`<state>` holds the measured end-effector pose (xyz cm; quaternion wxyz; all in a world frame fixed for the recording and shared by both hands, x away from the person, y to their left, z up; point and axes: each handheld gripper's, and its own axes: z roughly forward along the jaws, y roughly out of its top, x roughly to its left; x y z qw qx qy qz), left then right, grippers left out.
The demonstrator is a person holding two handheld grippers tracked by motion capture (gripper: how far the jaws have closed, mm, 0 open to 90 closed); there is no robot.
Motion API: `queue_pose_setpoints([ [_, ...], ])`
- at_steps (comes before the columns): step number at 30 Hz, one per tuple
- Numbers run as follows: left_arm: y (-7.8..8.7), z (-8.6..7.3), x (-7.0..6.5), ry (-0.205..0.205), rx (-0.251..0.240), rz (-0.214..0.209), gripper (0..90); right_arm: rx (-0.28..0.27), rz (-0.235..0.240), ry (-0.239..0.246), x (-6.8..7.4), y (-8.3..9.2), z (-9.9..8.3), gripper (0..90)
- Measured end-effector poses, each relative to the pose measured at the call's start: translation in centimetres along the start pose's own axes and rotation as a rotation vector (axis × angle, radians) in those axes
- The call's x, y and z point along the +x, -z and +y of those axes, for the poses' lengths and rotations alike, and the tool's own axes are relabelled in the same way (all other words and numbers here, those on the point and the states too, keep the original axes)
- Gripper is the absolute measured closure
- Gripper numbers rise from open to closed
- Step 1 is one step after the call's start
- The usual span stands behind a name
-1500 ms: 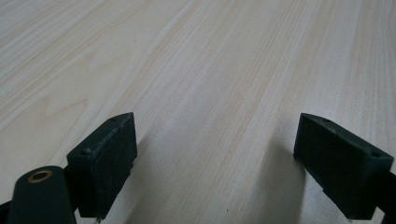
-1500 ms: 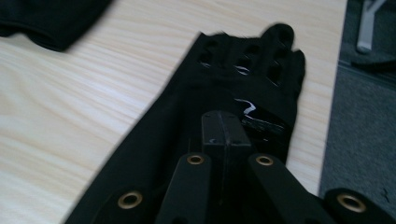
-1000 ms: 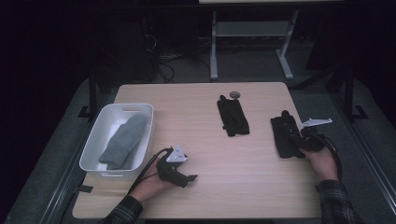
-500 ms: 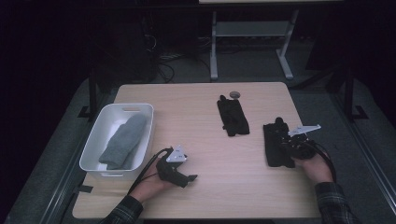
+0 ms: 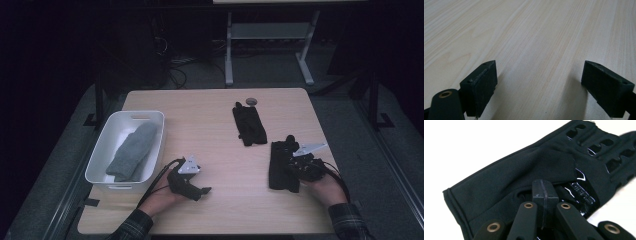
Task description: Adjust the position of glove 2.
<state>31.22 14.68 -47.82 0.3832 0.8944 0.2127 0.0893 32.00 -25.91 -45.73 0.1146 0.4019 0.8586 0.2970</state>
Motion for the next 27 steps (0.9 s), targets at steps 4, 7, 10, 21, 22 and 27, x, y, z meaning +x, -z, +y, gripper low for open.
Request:
queue_pose_setpoints([
  [4,0.0,0.0,0.0,-0.001,0.0,0.0,12.4,0.007,0.03,0.028,1.3,-0.1,0.2,90.0],
  [7,0.0,0.0,0.0,-0.001,0.0,0.0,12.4,0.011,0.051,0.056,2.4,-0.3,0.4,90.0],
  [10,0.0,0.0,0.0,-0.001,0.0,0.0,12.4,0.012,0.083,0.077,3.4,-0.5,0.6,90.0],
  [21,0.0,0.0,0.0,-0.003,0.0,0.001,12.4,0.021,0.184,0.195,7.3,-1.3,1.4,90.0],
  [22,0.0,0.0,0.0,-0.001,0.0,0.0,12.3,0.024,0.192,0.205,7.7,-1.3,1.5,90.0],
  [27,0.0,0.0,0.0,-0.001,0.001,-0.001,12.4,0.027,0.24,0.238,9.0,-1.3,1.4,90.0],
])
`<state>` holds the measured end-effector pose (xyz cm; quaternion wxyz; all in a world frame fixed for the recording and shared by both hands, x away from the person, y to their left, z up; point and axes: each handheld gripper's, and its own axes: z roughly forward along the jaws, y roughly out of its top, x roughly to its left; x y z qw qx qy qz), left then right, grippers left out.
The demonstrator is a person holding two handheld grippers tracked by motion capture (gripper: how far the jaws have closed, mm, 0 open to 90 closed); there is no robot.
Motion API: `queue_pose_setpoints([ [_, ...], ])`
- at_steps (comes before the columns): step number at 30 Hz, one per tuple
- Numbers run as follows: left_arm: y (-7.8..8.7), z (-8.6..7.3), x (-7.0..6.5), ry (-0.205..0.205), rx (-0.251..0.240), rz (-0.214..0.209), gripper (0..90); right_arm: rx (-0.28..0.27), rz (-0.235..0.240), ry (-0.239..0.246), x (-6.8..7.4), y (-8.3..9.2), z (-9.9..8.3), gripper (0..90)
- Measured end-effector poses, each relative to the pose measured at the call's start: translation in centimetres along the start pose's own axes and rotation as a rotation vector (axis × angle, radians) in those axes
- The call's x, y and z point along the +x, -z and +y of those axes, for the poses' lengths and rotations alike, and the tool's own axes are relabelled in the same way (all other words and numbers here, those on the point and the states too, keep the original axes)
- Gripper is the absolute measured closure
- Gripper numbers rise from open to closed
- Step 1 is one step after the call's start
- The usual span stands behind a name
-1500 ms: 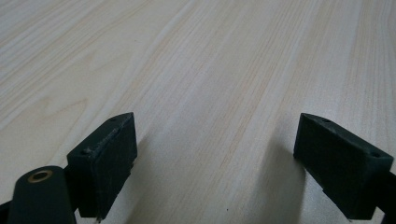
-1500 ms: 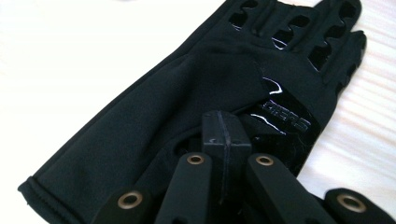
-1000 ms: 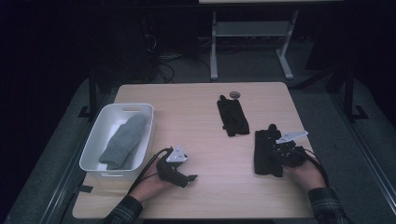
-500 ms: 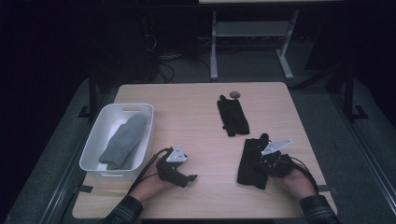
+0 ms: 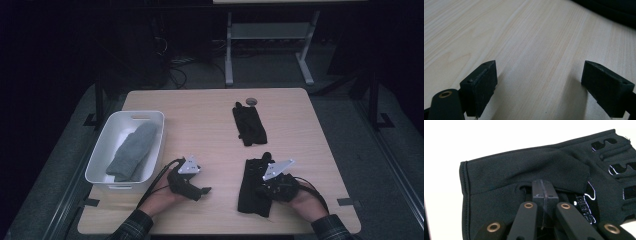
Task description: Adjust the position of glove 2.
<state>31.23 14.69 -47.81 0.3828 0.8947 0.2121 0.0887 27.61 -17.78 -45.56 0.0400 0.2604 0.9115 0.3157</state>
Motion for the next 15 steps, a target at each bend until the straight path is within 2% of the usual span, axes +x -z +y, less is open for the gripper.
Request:
queue_pose_setpoints([
  [3,0.0,0.0,0.0,0.0,0.002,0.0,12.4,-0.002,0.022,0.011,0.4,-0.1,0.0,90.0],
  [6,0.0,0.0,0.0,0.0,0.002,0.0,12.4,-0.005,0.025,0.025,0.4,0.1,0.0,88.9],
  [7,0.0,0.0,0.0,0.0,0.003,0.0,12.4,-0.014,0.008,0.033,0.2,0.3,0.0,87.2],
  [9,0.0,0.0,0.0,-0.001,0.003,-0.001,12.3,-0.062,-0.007,0.01,-0.1,1.0,-0.1,83.2],
  [10,0.0,0.0,0.0,-0.003,0.003,-0.003,12.3,-0.076,-0.012,-0.003,-0.3,1.4,-0.2,79.7],
  [12,0.1,0.0,0.1,-0.01,0.004,-0.005,12.3,-0.103,-0.061,-0.027,-1.0,2.1,-0.8,67.4],
  [15,0.0,0.0,0.1,-0.004,0.001,-0.007,12.3,-0.134,-0.119,-0.1,-1.9,2.7,-2.2,48.1],
])
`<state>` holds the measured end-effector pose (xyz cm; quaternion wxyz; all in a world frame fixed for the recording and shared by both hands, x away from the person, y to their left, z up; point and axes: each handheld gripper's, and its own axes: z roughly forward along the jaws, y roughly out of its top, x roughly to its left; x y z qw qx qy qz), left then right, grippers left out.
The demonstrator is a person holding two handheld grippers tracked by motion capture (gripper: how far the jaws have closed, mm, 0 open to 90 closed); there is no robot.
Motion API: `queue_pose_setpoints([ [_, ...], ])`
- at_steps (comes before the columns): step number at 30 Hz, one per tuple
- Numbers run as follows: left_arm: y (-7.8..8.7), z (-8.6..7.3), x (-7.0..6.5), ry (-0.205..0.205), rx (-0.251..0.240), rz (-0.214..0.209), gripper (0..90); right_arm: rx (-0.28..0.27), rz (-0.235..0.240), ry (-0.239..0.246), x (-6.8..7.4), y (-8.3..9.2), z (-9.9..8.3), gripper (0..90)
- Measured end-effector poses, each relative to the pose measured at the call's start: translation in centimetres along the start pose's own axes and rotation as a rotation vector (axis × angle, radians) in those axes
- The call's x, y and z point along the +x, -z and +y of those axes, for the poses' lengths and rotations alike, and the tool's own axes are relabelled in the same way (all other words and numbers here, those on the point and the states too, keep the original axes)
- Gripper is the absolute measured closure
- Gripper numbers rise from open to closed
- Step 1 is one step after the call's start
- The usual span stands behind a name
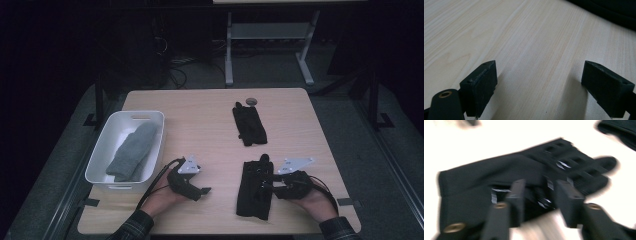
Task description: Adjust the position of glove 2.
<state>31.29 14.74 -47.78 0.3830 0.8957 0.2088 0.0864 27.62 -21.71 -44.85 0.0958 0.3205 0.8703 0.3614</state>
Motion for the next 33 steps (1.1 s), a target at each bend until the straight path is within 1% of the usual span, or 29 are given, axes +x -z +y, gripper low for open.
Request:
queue_pose_setpoints([
  [1,0.0,0.0,0.0,0.0,0.003,-0.001,12.3,-0.01,-0.022,-0.016,-0.3,0.2,-0.4,41.6],
  [2,0.0,0.0,0.0,-0.003,0.005,0.0,12.3,-0.018,-0.05,-0.028,-0.7,0.4,-0.9,37.2],
  [4,0.0,0.0,0.0,-0.006,0.007,0.0,12.4,-0.021,-0.071,-0.044,-1.4,0.8,-1.5,33.5],
  [6,0.1,0.0,0.1,-0.008,0.011,0.003,12.6,-0.026,-0.099,-0.068,-2.0,1.0,-2.2,27.3],
  [8,0.2,0.2,0.1,0.009,0.025,0.008,13.9,-0.039,-0.14,-0.079,-2.4,1.2,-2.8,22.5],
  [9,0.3,0.3,0.1,0.009,0.039,0.011,14.2,-0.046,-0.149,-0.086,-2.7,1.3,-3.0,22.4],
  [10,0.3,0.4,0.2,0.015,0.038,0.014,17.2,-0.052,-0.158,-0.093,-2.9,1.3,-3.3,20.6],
  [12,0.5,0.5,0.4,0.03,0.04,0.002,22.7,-0.048,-0.159,-0.114,-3.4,1.2,-3.7,16.9],
  [13,0.6,0.7,0.6,0.043,0.024,-0.005,27.2,-0.049,-0.163,-0.114,-3.6,1.1,-3.8,15.2],
  [14,0.7,0.8,0.7,0.054,0.011,-0.009,34.9,-0.049,-0.163,-0.122,-3.7,0.9,-4.0,15.0],
  [16,0.7,1.2,1.0,0.075,-0.002,-0.021,47.0,-0.044,-0.164,-0.12,-3.8,0.7,-4.1,14.3],
  [17,0.7,1.5,1.3,0.065,0.009,-0.021,54.1,-0.039,-0.166,-0.116,-3.8,0.6,-4.2,14.1],
  [18,0.6,1.8,1.5,0.07,0.017,-0.025,61.3,-0.036,-0.163,-0.111,-3.8,0.5,-4.2,14.0],
  [19,0.5,2.1,1.7,0.08,0.011,-0.033,69.8,-0.031,-0.169,-0.106,-3.8,0.4,-4.3,14.0],
  [20,0.5,2.4,1.9,0.08,0.01,-0.043,77.0,-0.025,-0.171,-0.106,-3.7,0.3,-4.4,13.1],
  [21,0.4,2.8,2.0,0.089,0.006,-0.048,85.0,-0.033,-0.161,-0.114,-3.8,0.2,-4.5,12.7],
  [22,0.3,3.2,2.2,0.095,0.007,-0.054,89.2,-0.044,-0.16,-0.116,-3.9,0.2,-4.6,12.3],
  [23,0.1,3.5,2.3,0.094,0.004,-0.057,89.4,-0.047,-0.158,-0.116,-3.9,0.2,-4.6,11.7],
  [24,-0.1,4.0,2.4,0.087,0.012,-0.055,89.4,-0.049,-0.158,-0.118,-3.9,0.1,-4.7,10.9],
  [26,-0.5,4.8,2.7,0.071,0.012,-0.053,89.4,-0.046,-0.153,-0.119,-3.9,0.1,-4.6,10.1],
  [28,-0.9,5.6,3.0,0.065,0.004,-0.053,89.3,-0.045,-0.153,-0.12,-3.9,0.1,-4.6,10.0],
  [30,-1.4,6.4,3.3,0.068,-0.008,-0.054,89.3,-0.045,-0.153,-0.12,-3.9,0.1,-4.6,10.0],
  [31,-1.6,6.7,3.5,0.063,-0.007,-0.055,89.4,-0.045,-0.153,-0.12,-3.9,0.1,-4.6,10.0],
  [32,-1.9,7.3,3.8,0.069,-0.017,-0.059,89.3,-0.045,-0.153,-0.12,-3.9,0.1,-4.6,9.9],
  [33,-2.2,7.7,4.0,0.065,-0.015,-0.059,89.4,-0.045,-0.153,-0.12,-3.9,0.1,-4.6,9.9],
])
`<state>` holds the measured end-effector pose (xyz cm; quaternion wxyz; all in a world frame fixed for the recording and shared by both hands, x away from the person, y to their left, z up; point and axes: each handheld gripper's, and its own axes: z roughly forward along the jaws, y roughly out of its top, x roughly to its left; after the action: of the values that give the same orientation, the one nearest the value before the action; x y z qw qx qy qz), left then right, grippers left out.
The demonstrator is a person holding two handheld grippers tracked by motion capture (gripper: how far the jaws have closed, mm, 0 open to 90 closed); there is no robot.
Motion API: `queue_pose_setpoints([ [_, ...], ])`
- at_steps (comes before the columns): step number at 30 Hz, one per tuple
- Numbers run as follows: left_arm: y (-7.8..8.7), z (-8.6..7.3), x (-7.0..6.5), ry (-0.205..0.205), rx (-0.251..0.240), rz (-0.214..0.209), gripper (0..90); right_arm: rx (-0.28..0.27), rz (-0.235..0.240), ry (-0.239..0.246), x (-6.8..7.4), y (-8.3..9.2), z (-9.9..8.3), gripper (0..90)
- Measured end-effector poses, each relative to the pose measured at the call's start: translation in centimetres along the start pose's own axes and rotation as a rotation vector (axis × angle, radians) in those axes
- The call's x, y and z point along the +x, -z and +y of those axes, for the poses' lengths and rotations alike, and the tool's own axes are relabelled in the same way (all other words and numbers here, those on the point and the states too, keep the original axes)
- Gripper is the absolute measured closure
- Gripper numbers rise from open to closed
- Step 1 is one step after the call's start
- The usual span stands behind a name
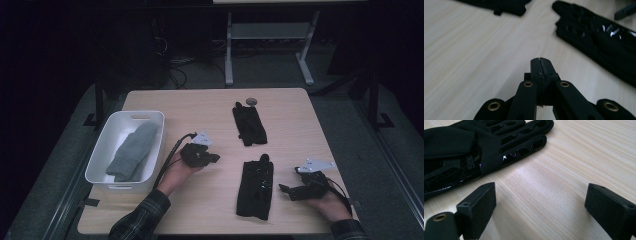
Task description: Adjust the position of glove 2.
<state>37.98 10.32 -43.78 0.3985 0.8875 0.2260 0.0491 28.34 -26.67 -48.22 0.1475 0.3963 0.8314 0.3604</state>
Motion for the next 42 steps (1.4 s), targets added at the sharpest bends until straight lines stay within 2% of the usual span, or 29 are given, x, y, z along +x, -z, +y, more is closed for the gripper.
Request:
queue_pose_setpoints([
  [4,-1.4,1.7,0.8,0.01,-0.026,-0.006,89.4,0.0,0.0,0.0,0.0,0.0,0.0,9.9],
  [6,-2.1,2.5,1.2,0.005,-0.024,-0.006,89.4,0.0,0.0,-0.001,0.0,0.0,0.0,9.9],
  [11,-3.9,4.7,2.5,-0.012,-0.015,0.015,89.4,0.0,0.001,-0.002,0.0,0.0,0.0,9.9],
  [15,-5.6,6.3,3.6,0.002,-0.029,0.023,89.4,-0.002,0.001,-0.001,0.0,0.0,0.0,9.9],
  [18,-6.9,7.5,4.2,-0.018,-0.019,0.037,89.4,-0.001,0.0,-0.002,0.0,0.0,0.0,9.9],
  [20,-7.7,8.1,4.7,-0.018,-0.022,0.041,89.4,-0.003,0.0,-0.005,0.0,0.0,0.0,9.9],
  [23,-8.9,8.8,5.3,0.006,-0.027,0.049,89.4,-0.001,0.001,-0.005,0.0,0.0,0.0,9.9],
  [27,-10.6,9.1,6.1,0.021,-0.009,0.06,89.4,-0.003,0.0,-0.001,0.0,0.0,0.0,9.9],
  [28,-10.9,9.0,6.4,0.011,0.012,0.064,89.4,-0.003,0.0,-0.001,0.0,0.0,0.0,9.9],
  [29,-11.2,8.9,6.5,0.022,0.019,0.063,89.4,-0.001,0.0,-0.003,0.0,0.0,0.0,9.9],
  [30,-11.5,8.8,6.7,0.016,0.034,0.063,89.4,-0.002,0.001,-0.004,0.0,0.0,0.0,9.9],
  [31,-11.8,8.7,6.7,0.032,0.04,0.068,89.4,-0.003,0.0,-0.001,0.0,0.0,0.0,9.9],
  [32,-12.0,8.5,6.8,0.025,0.063,0.072,89.4,-0.003,0.0,-0.001,0.0,0.0,0.0,9.9],
  [33,-12.3,8.4,6.8,0.035,0.063,0.075,89.4,-0.001,0.001,-0.003,0.0,0.0,0.0,9.9],
  [35,-12.2,8.3,7.0,0.057,0.056,0.07,89.5,-0.001,0.001,-0.003,0.0,0.0,0.0,9.9],
  [37,-12.1,8.3,6.9,0.04,0.078,0.08,89.5,-0.001,0.001,-0.003,0.0,0.0,0.0,9.9],
  [40,-11.8,8.1,6.8,0.034,0.081,0.087,89.5,-0.002,0.001,-0.002,0.0,0.0,0.0,9.9],
  [42,-11.5,7.7,6.7,0.054,0.067,0.084,89.5,-0.001,0.001,-0.003,0.0,0.0,0.0,9.9],
])
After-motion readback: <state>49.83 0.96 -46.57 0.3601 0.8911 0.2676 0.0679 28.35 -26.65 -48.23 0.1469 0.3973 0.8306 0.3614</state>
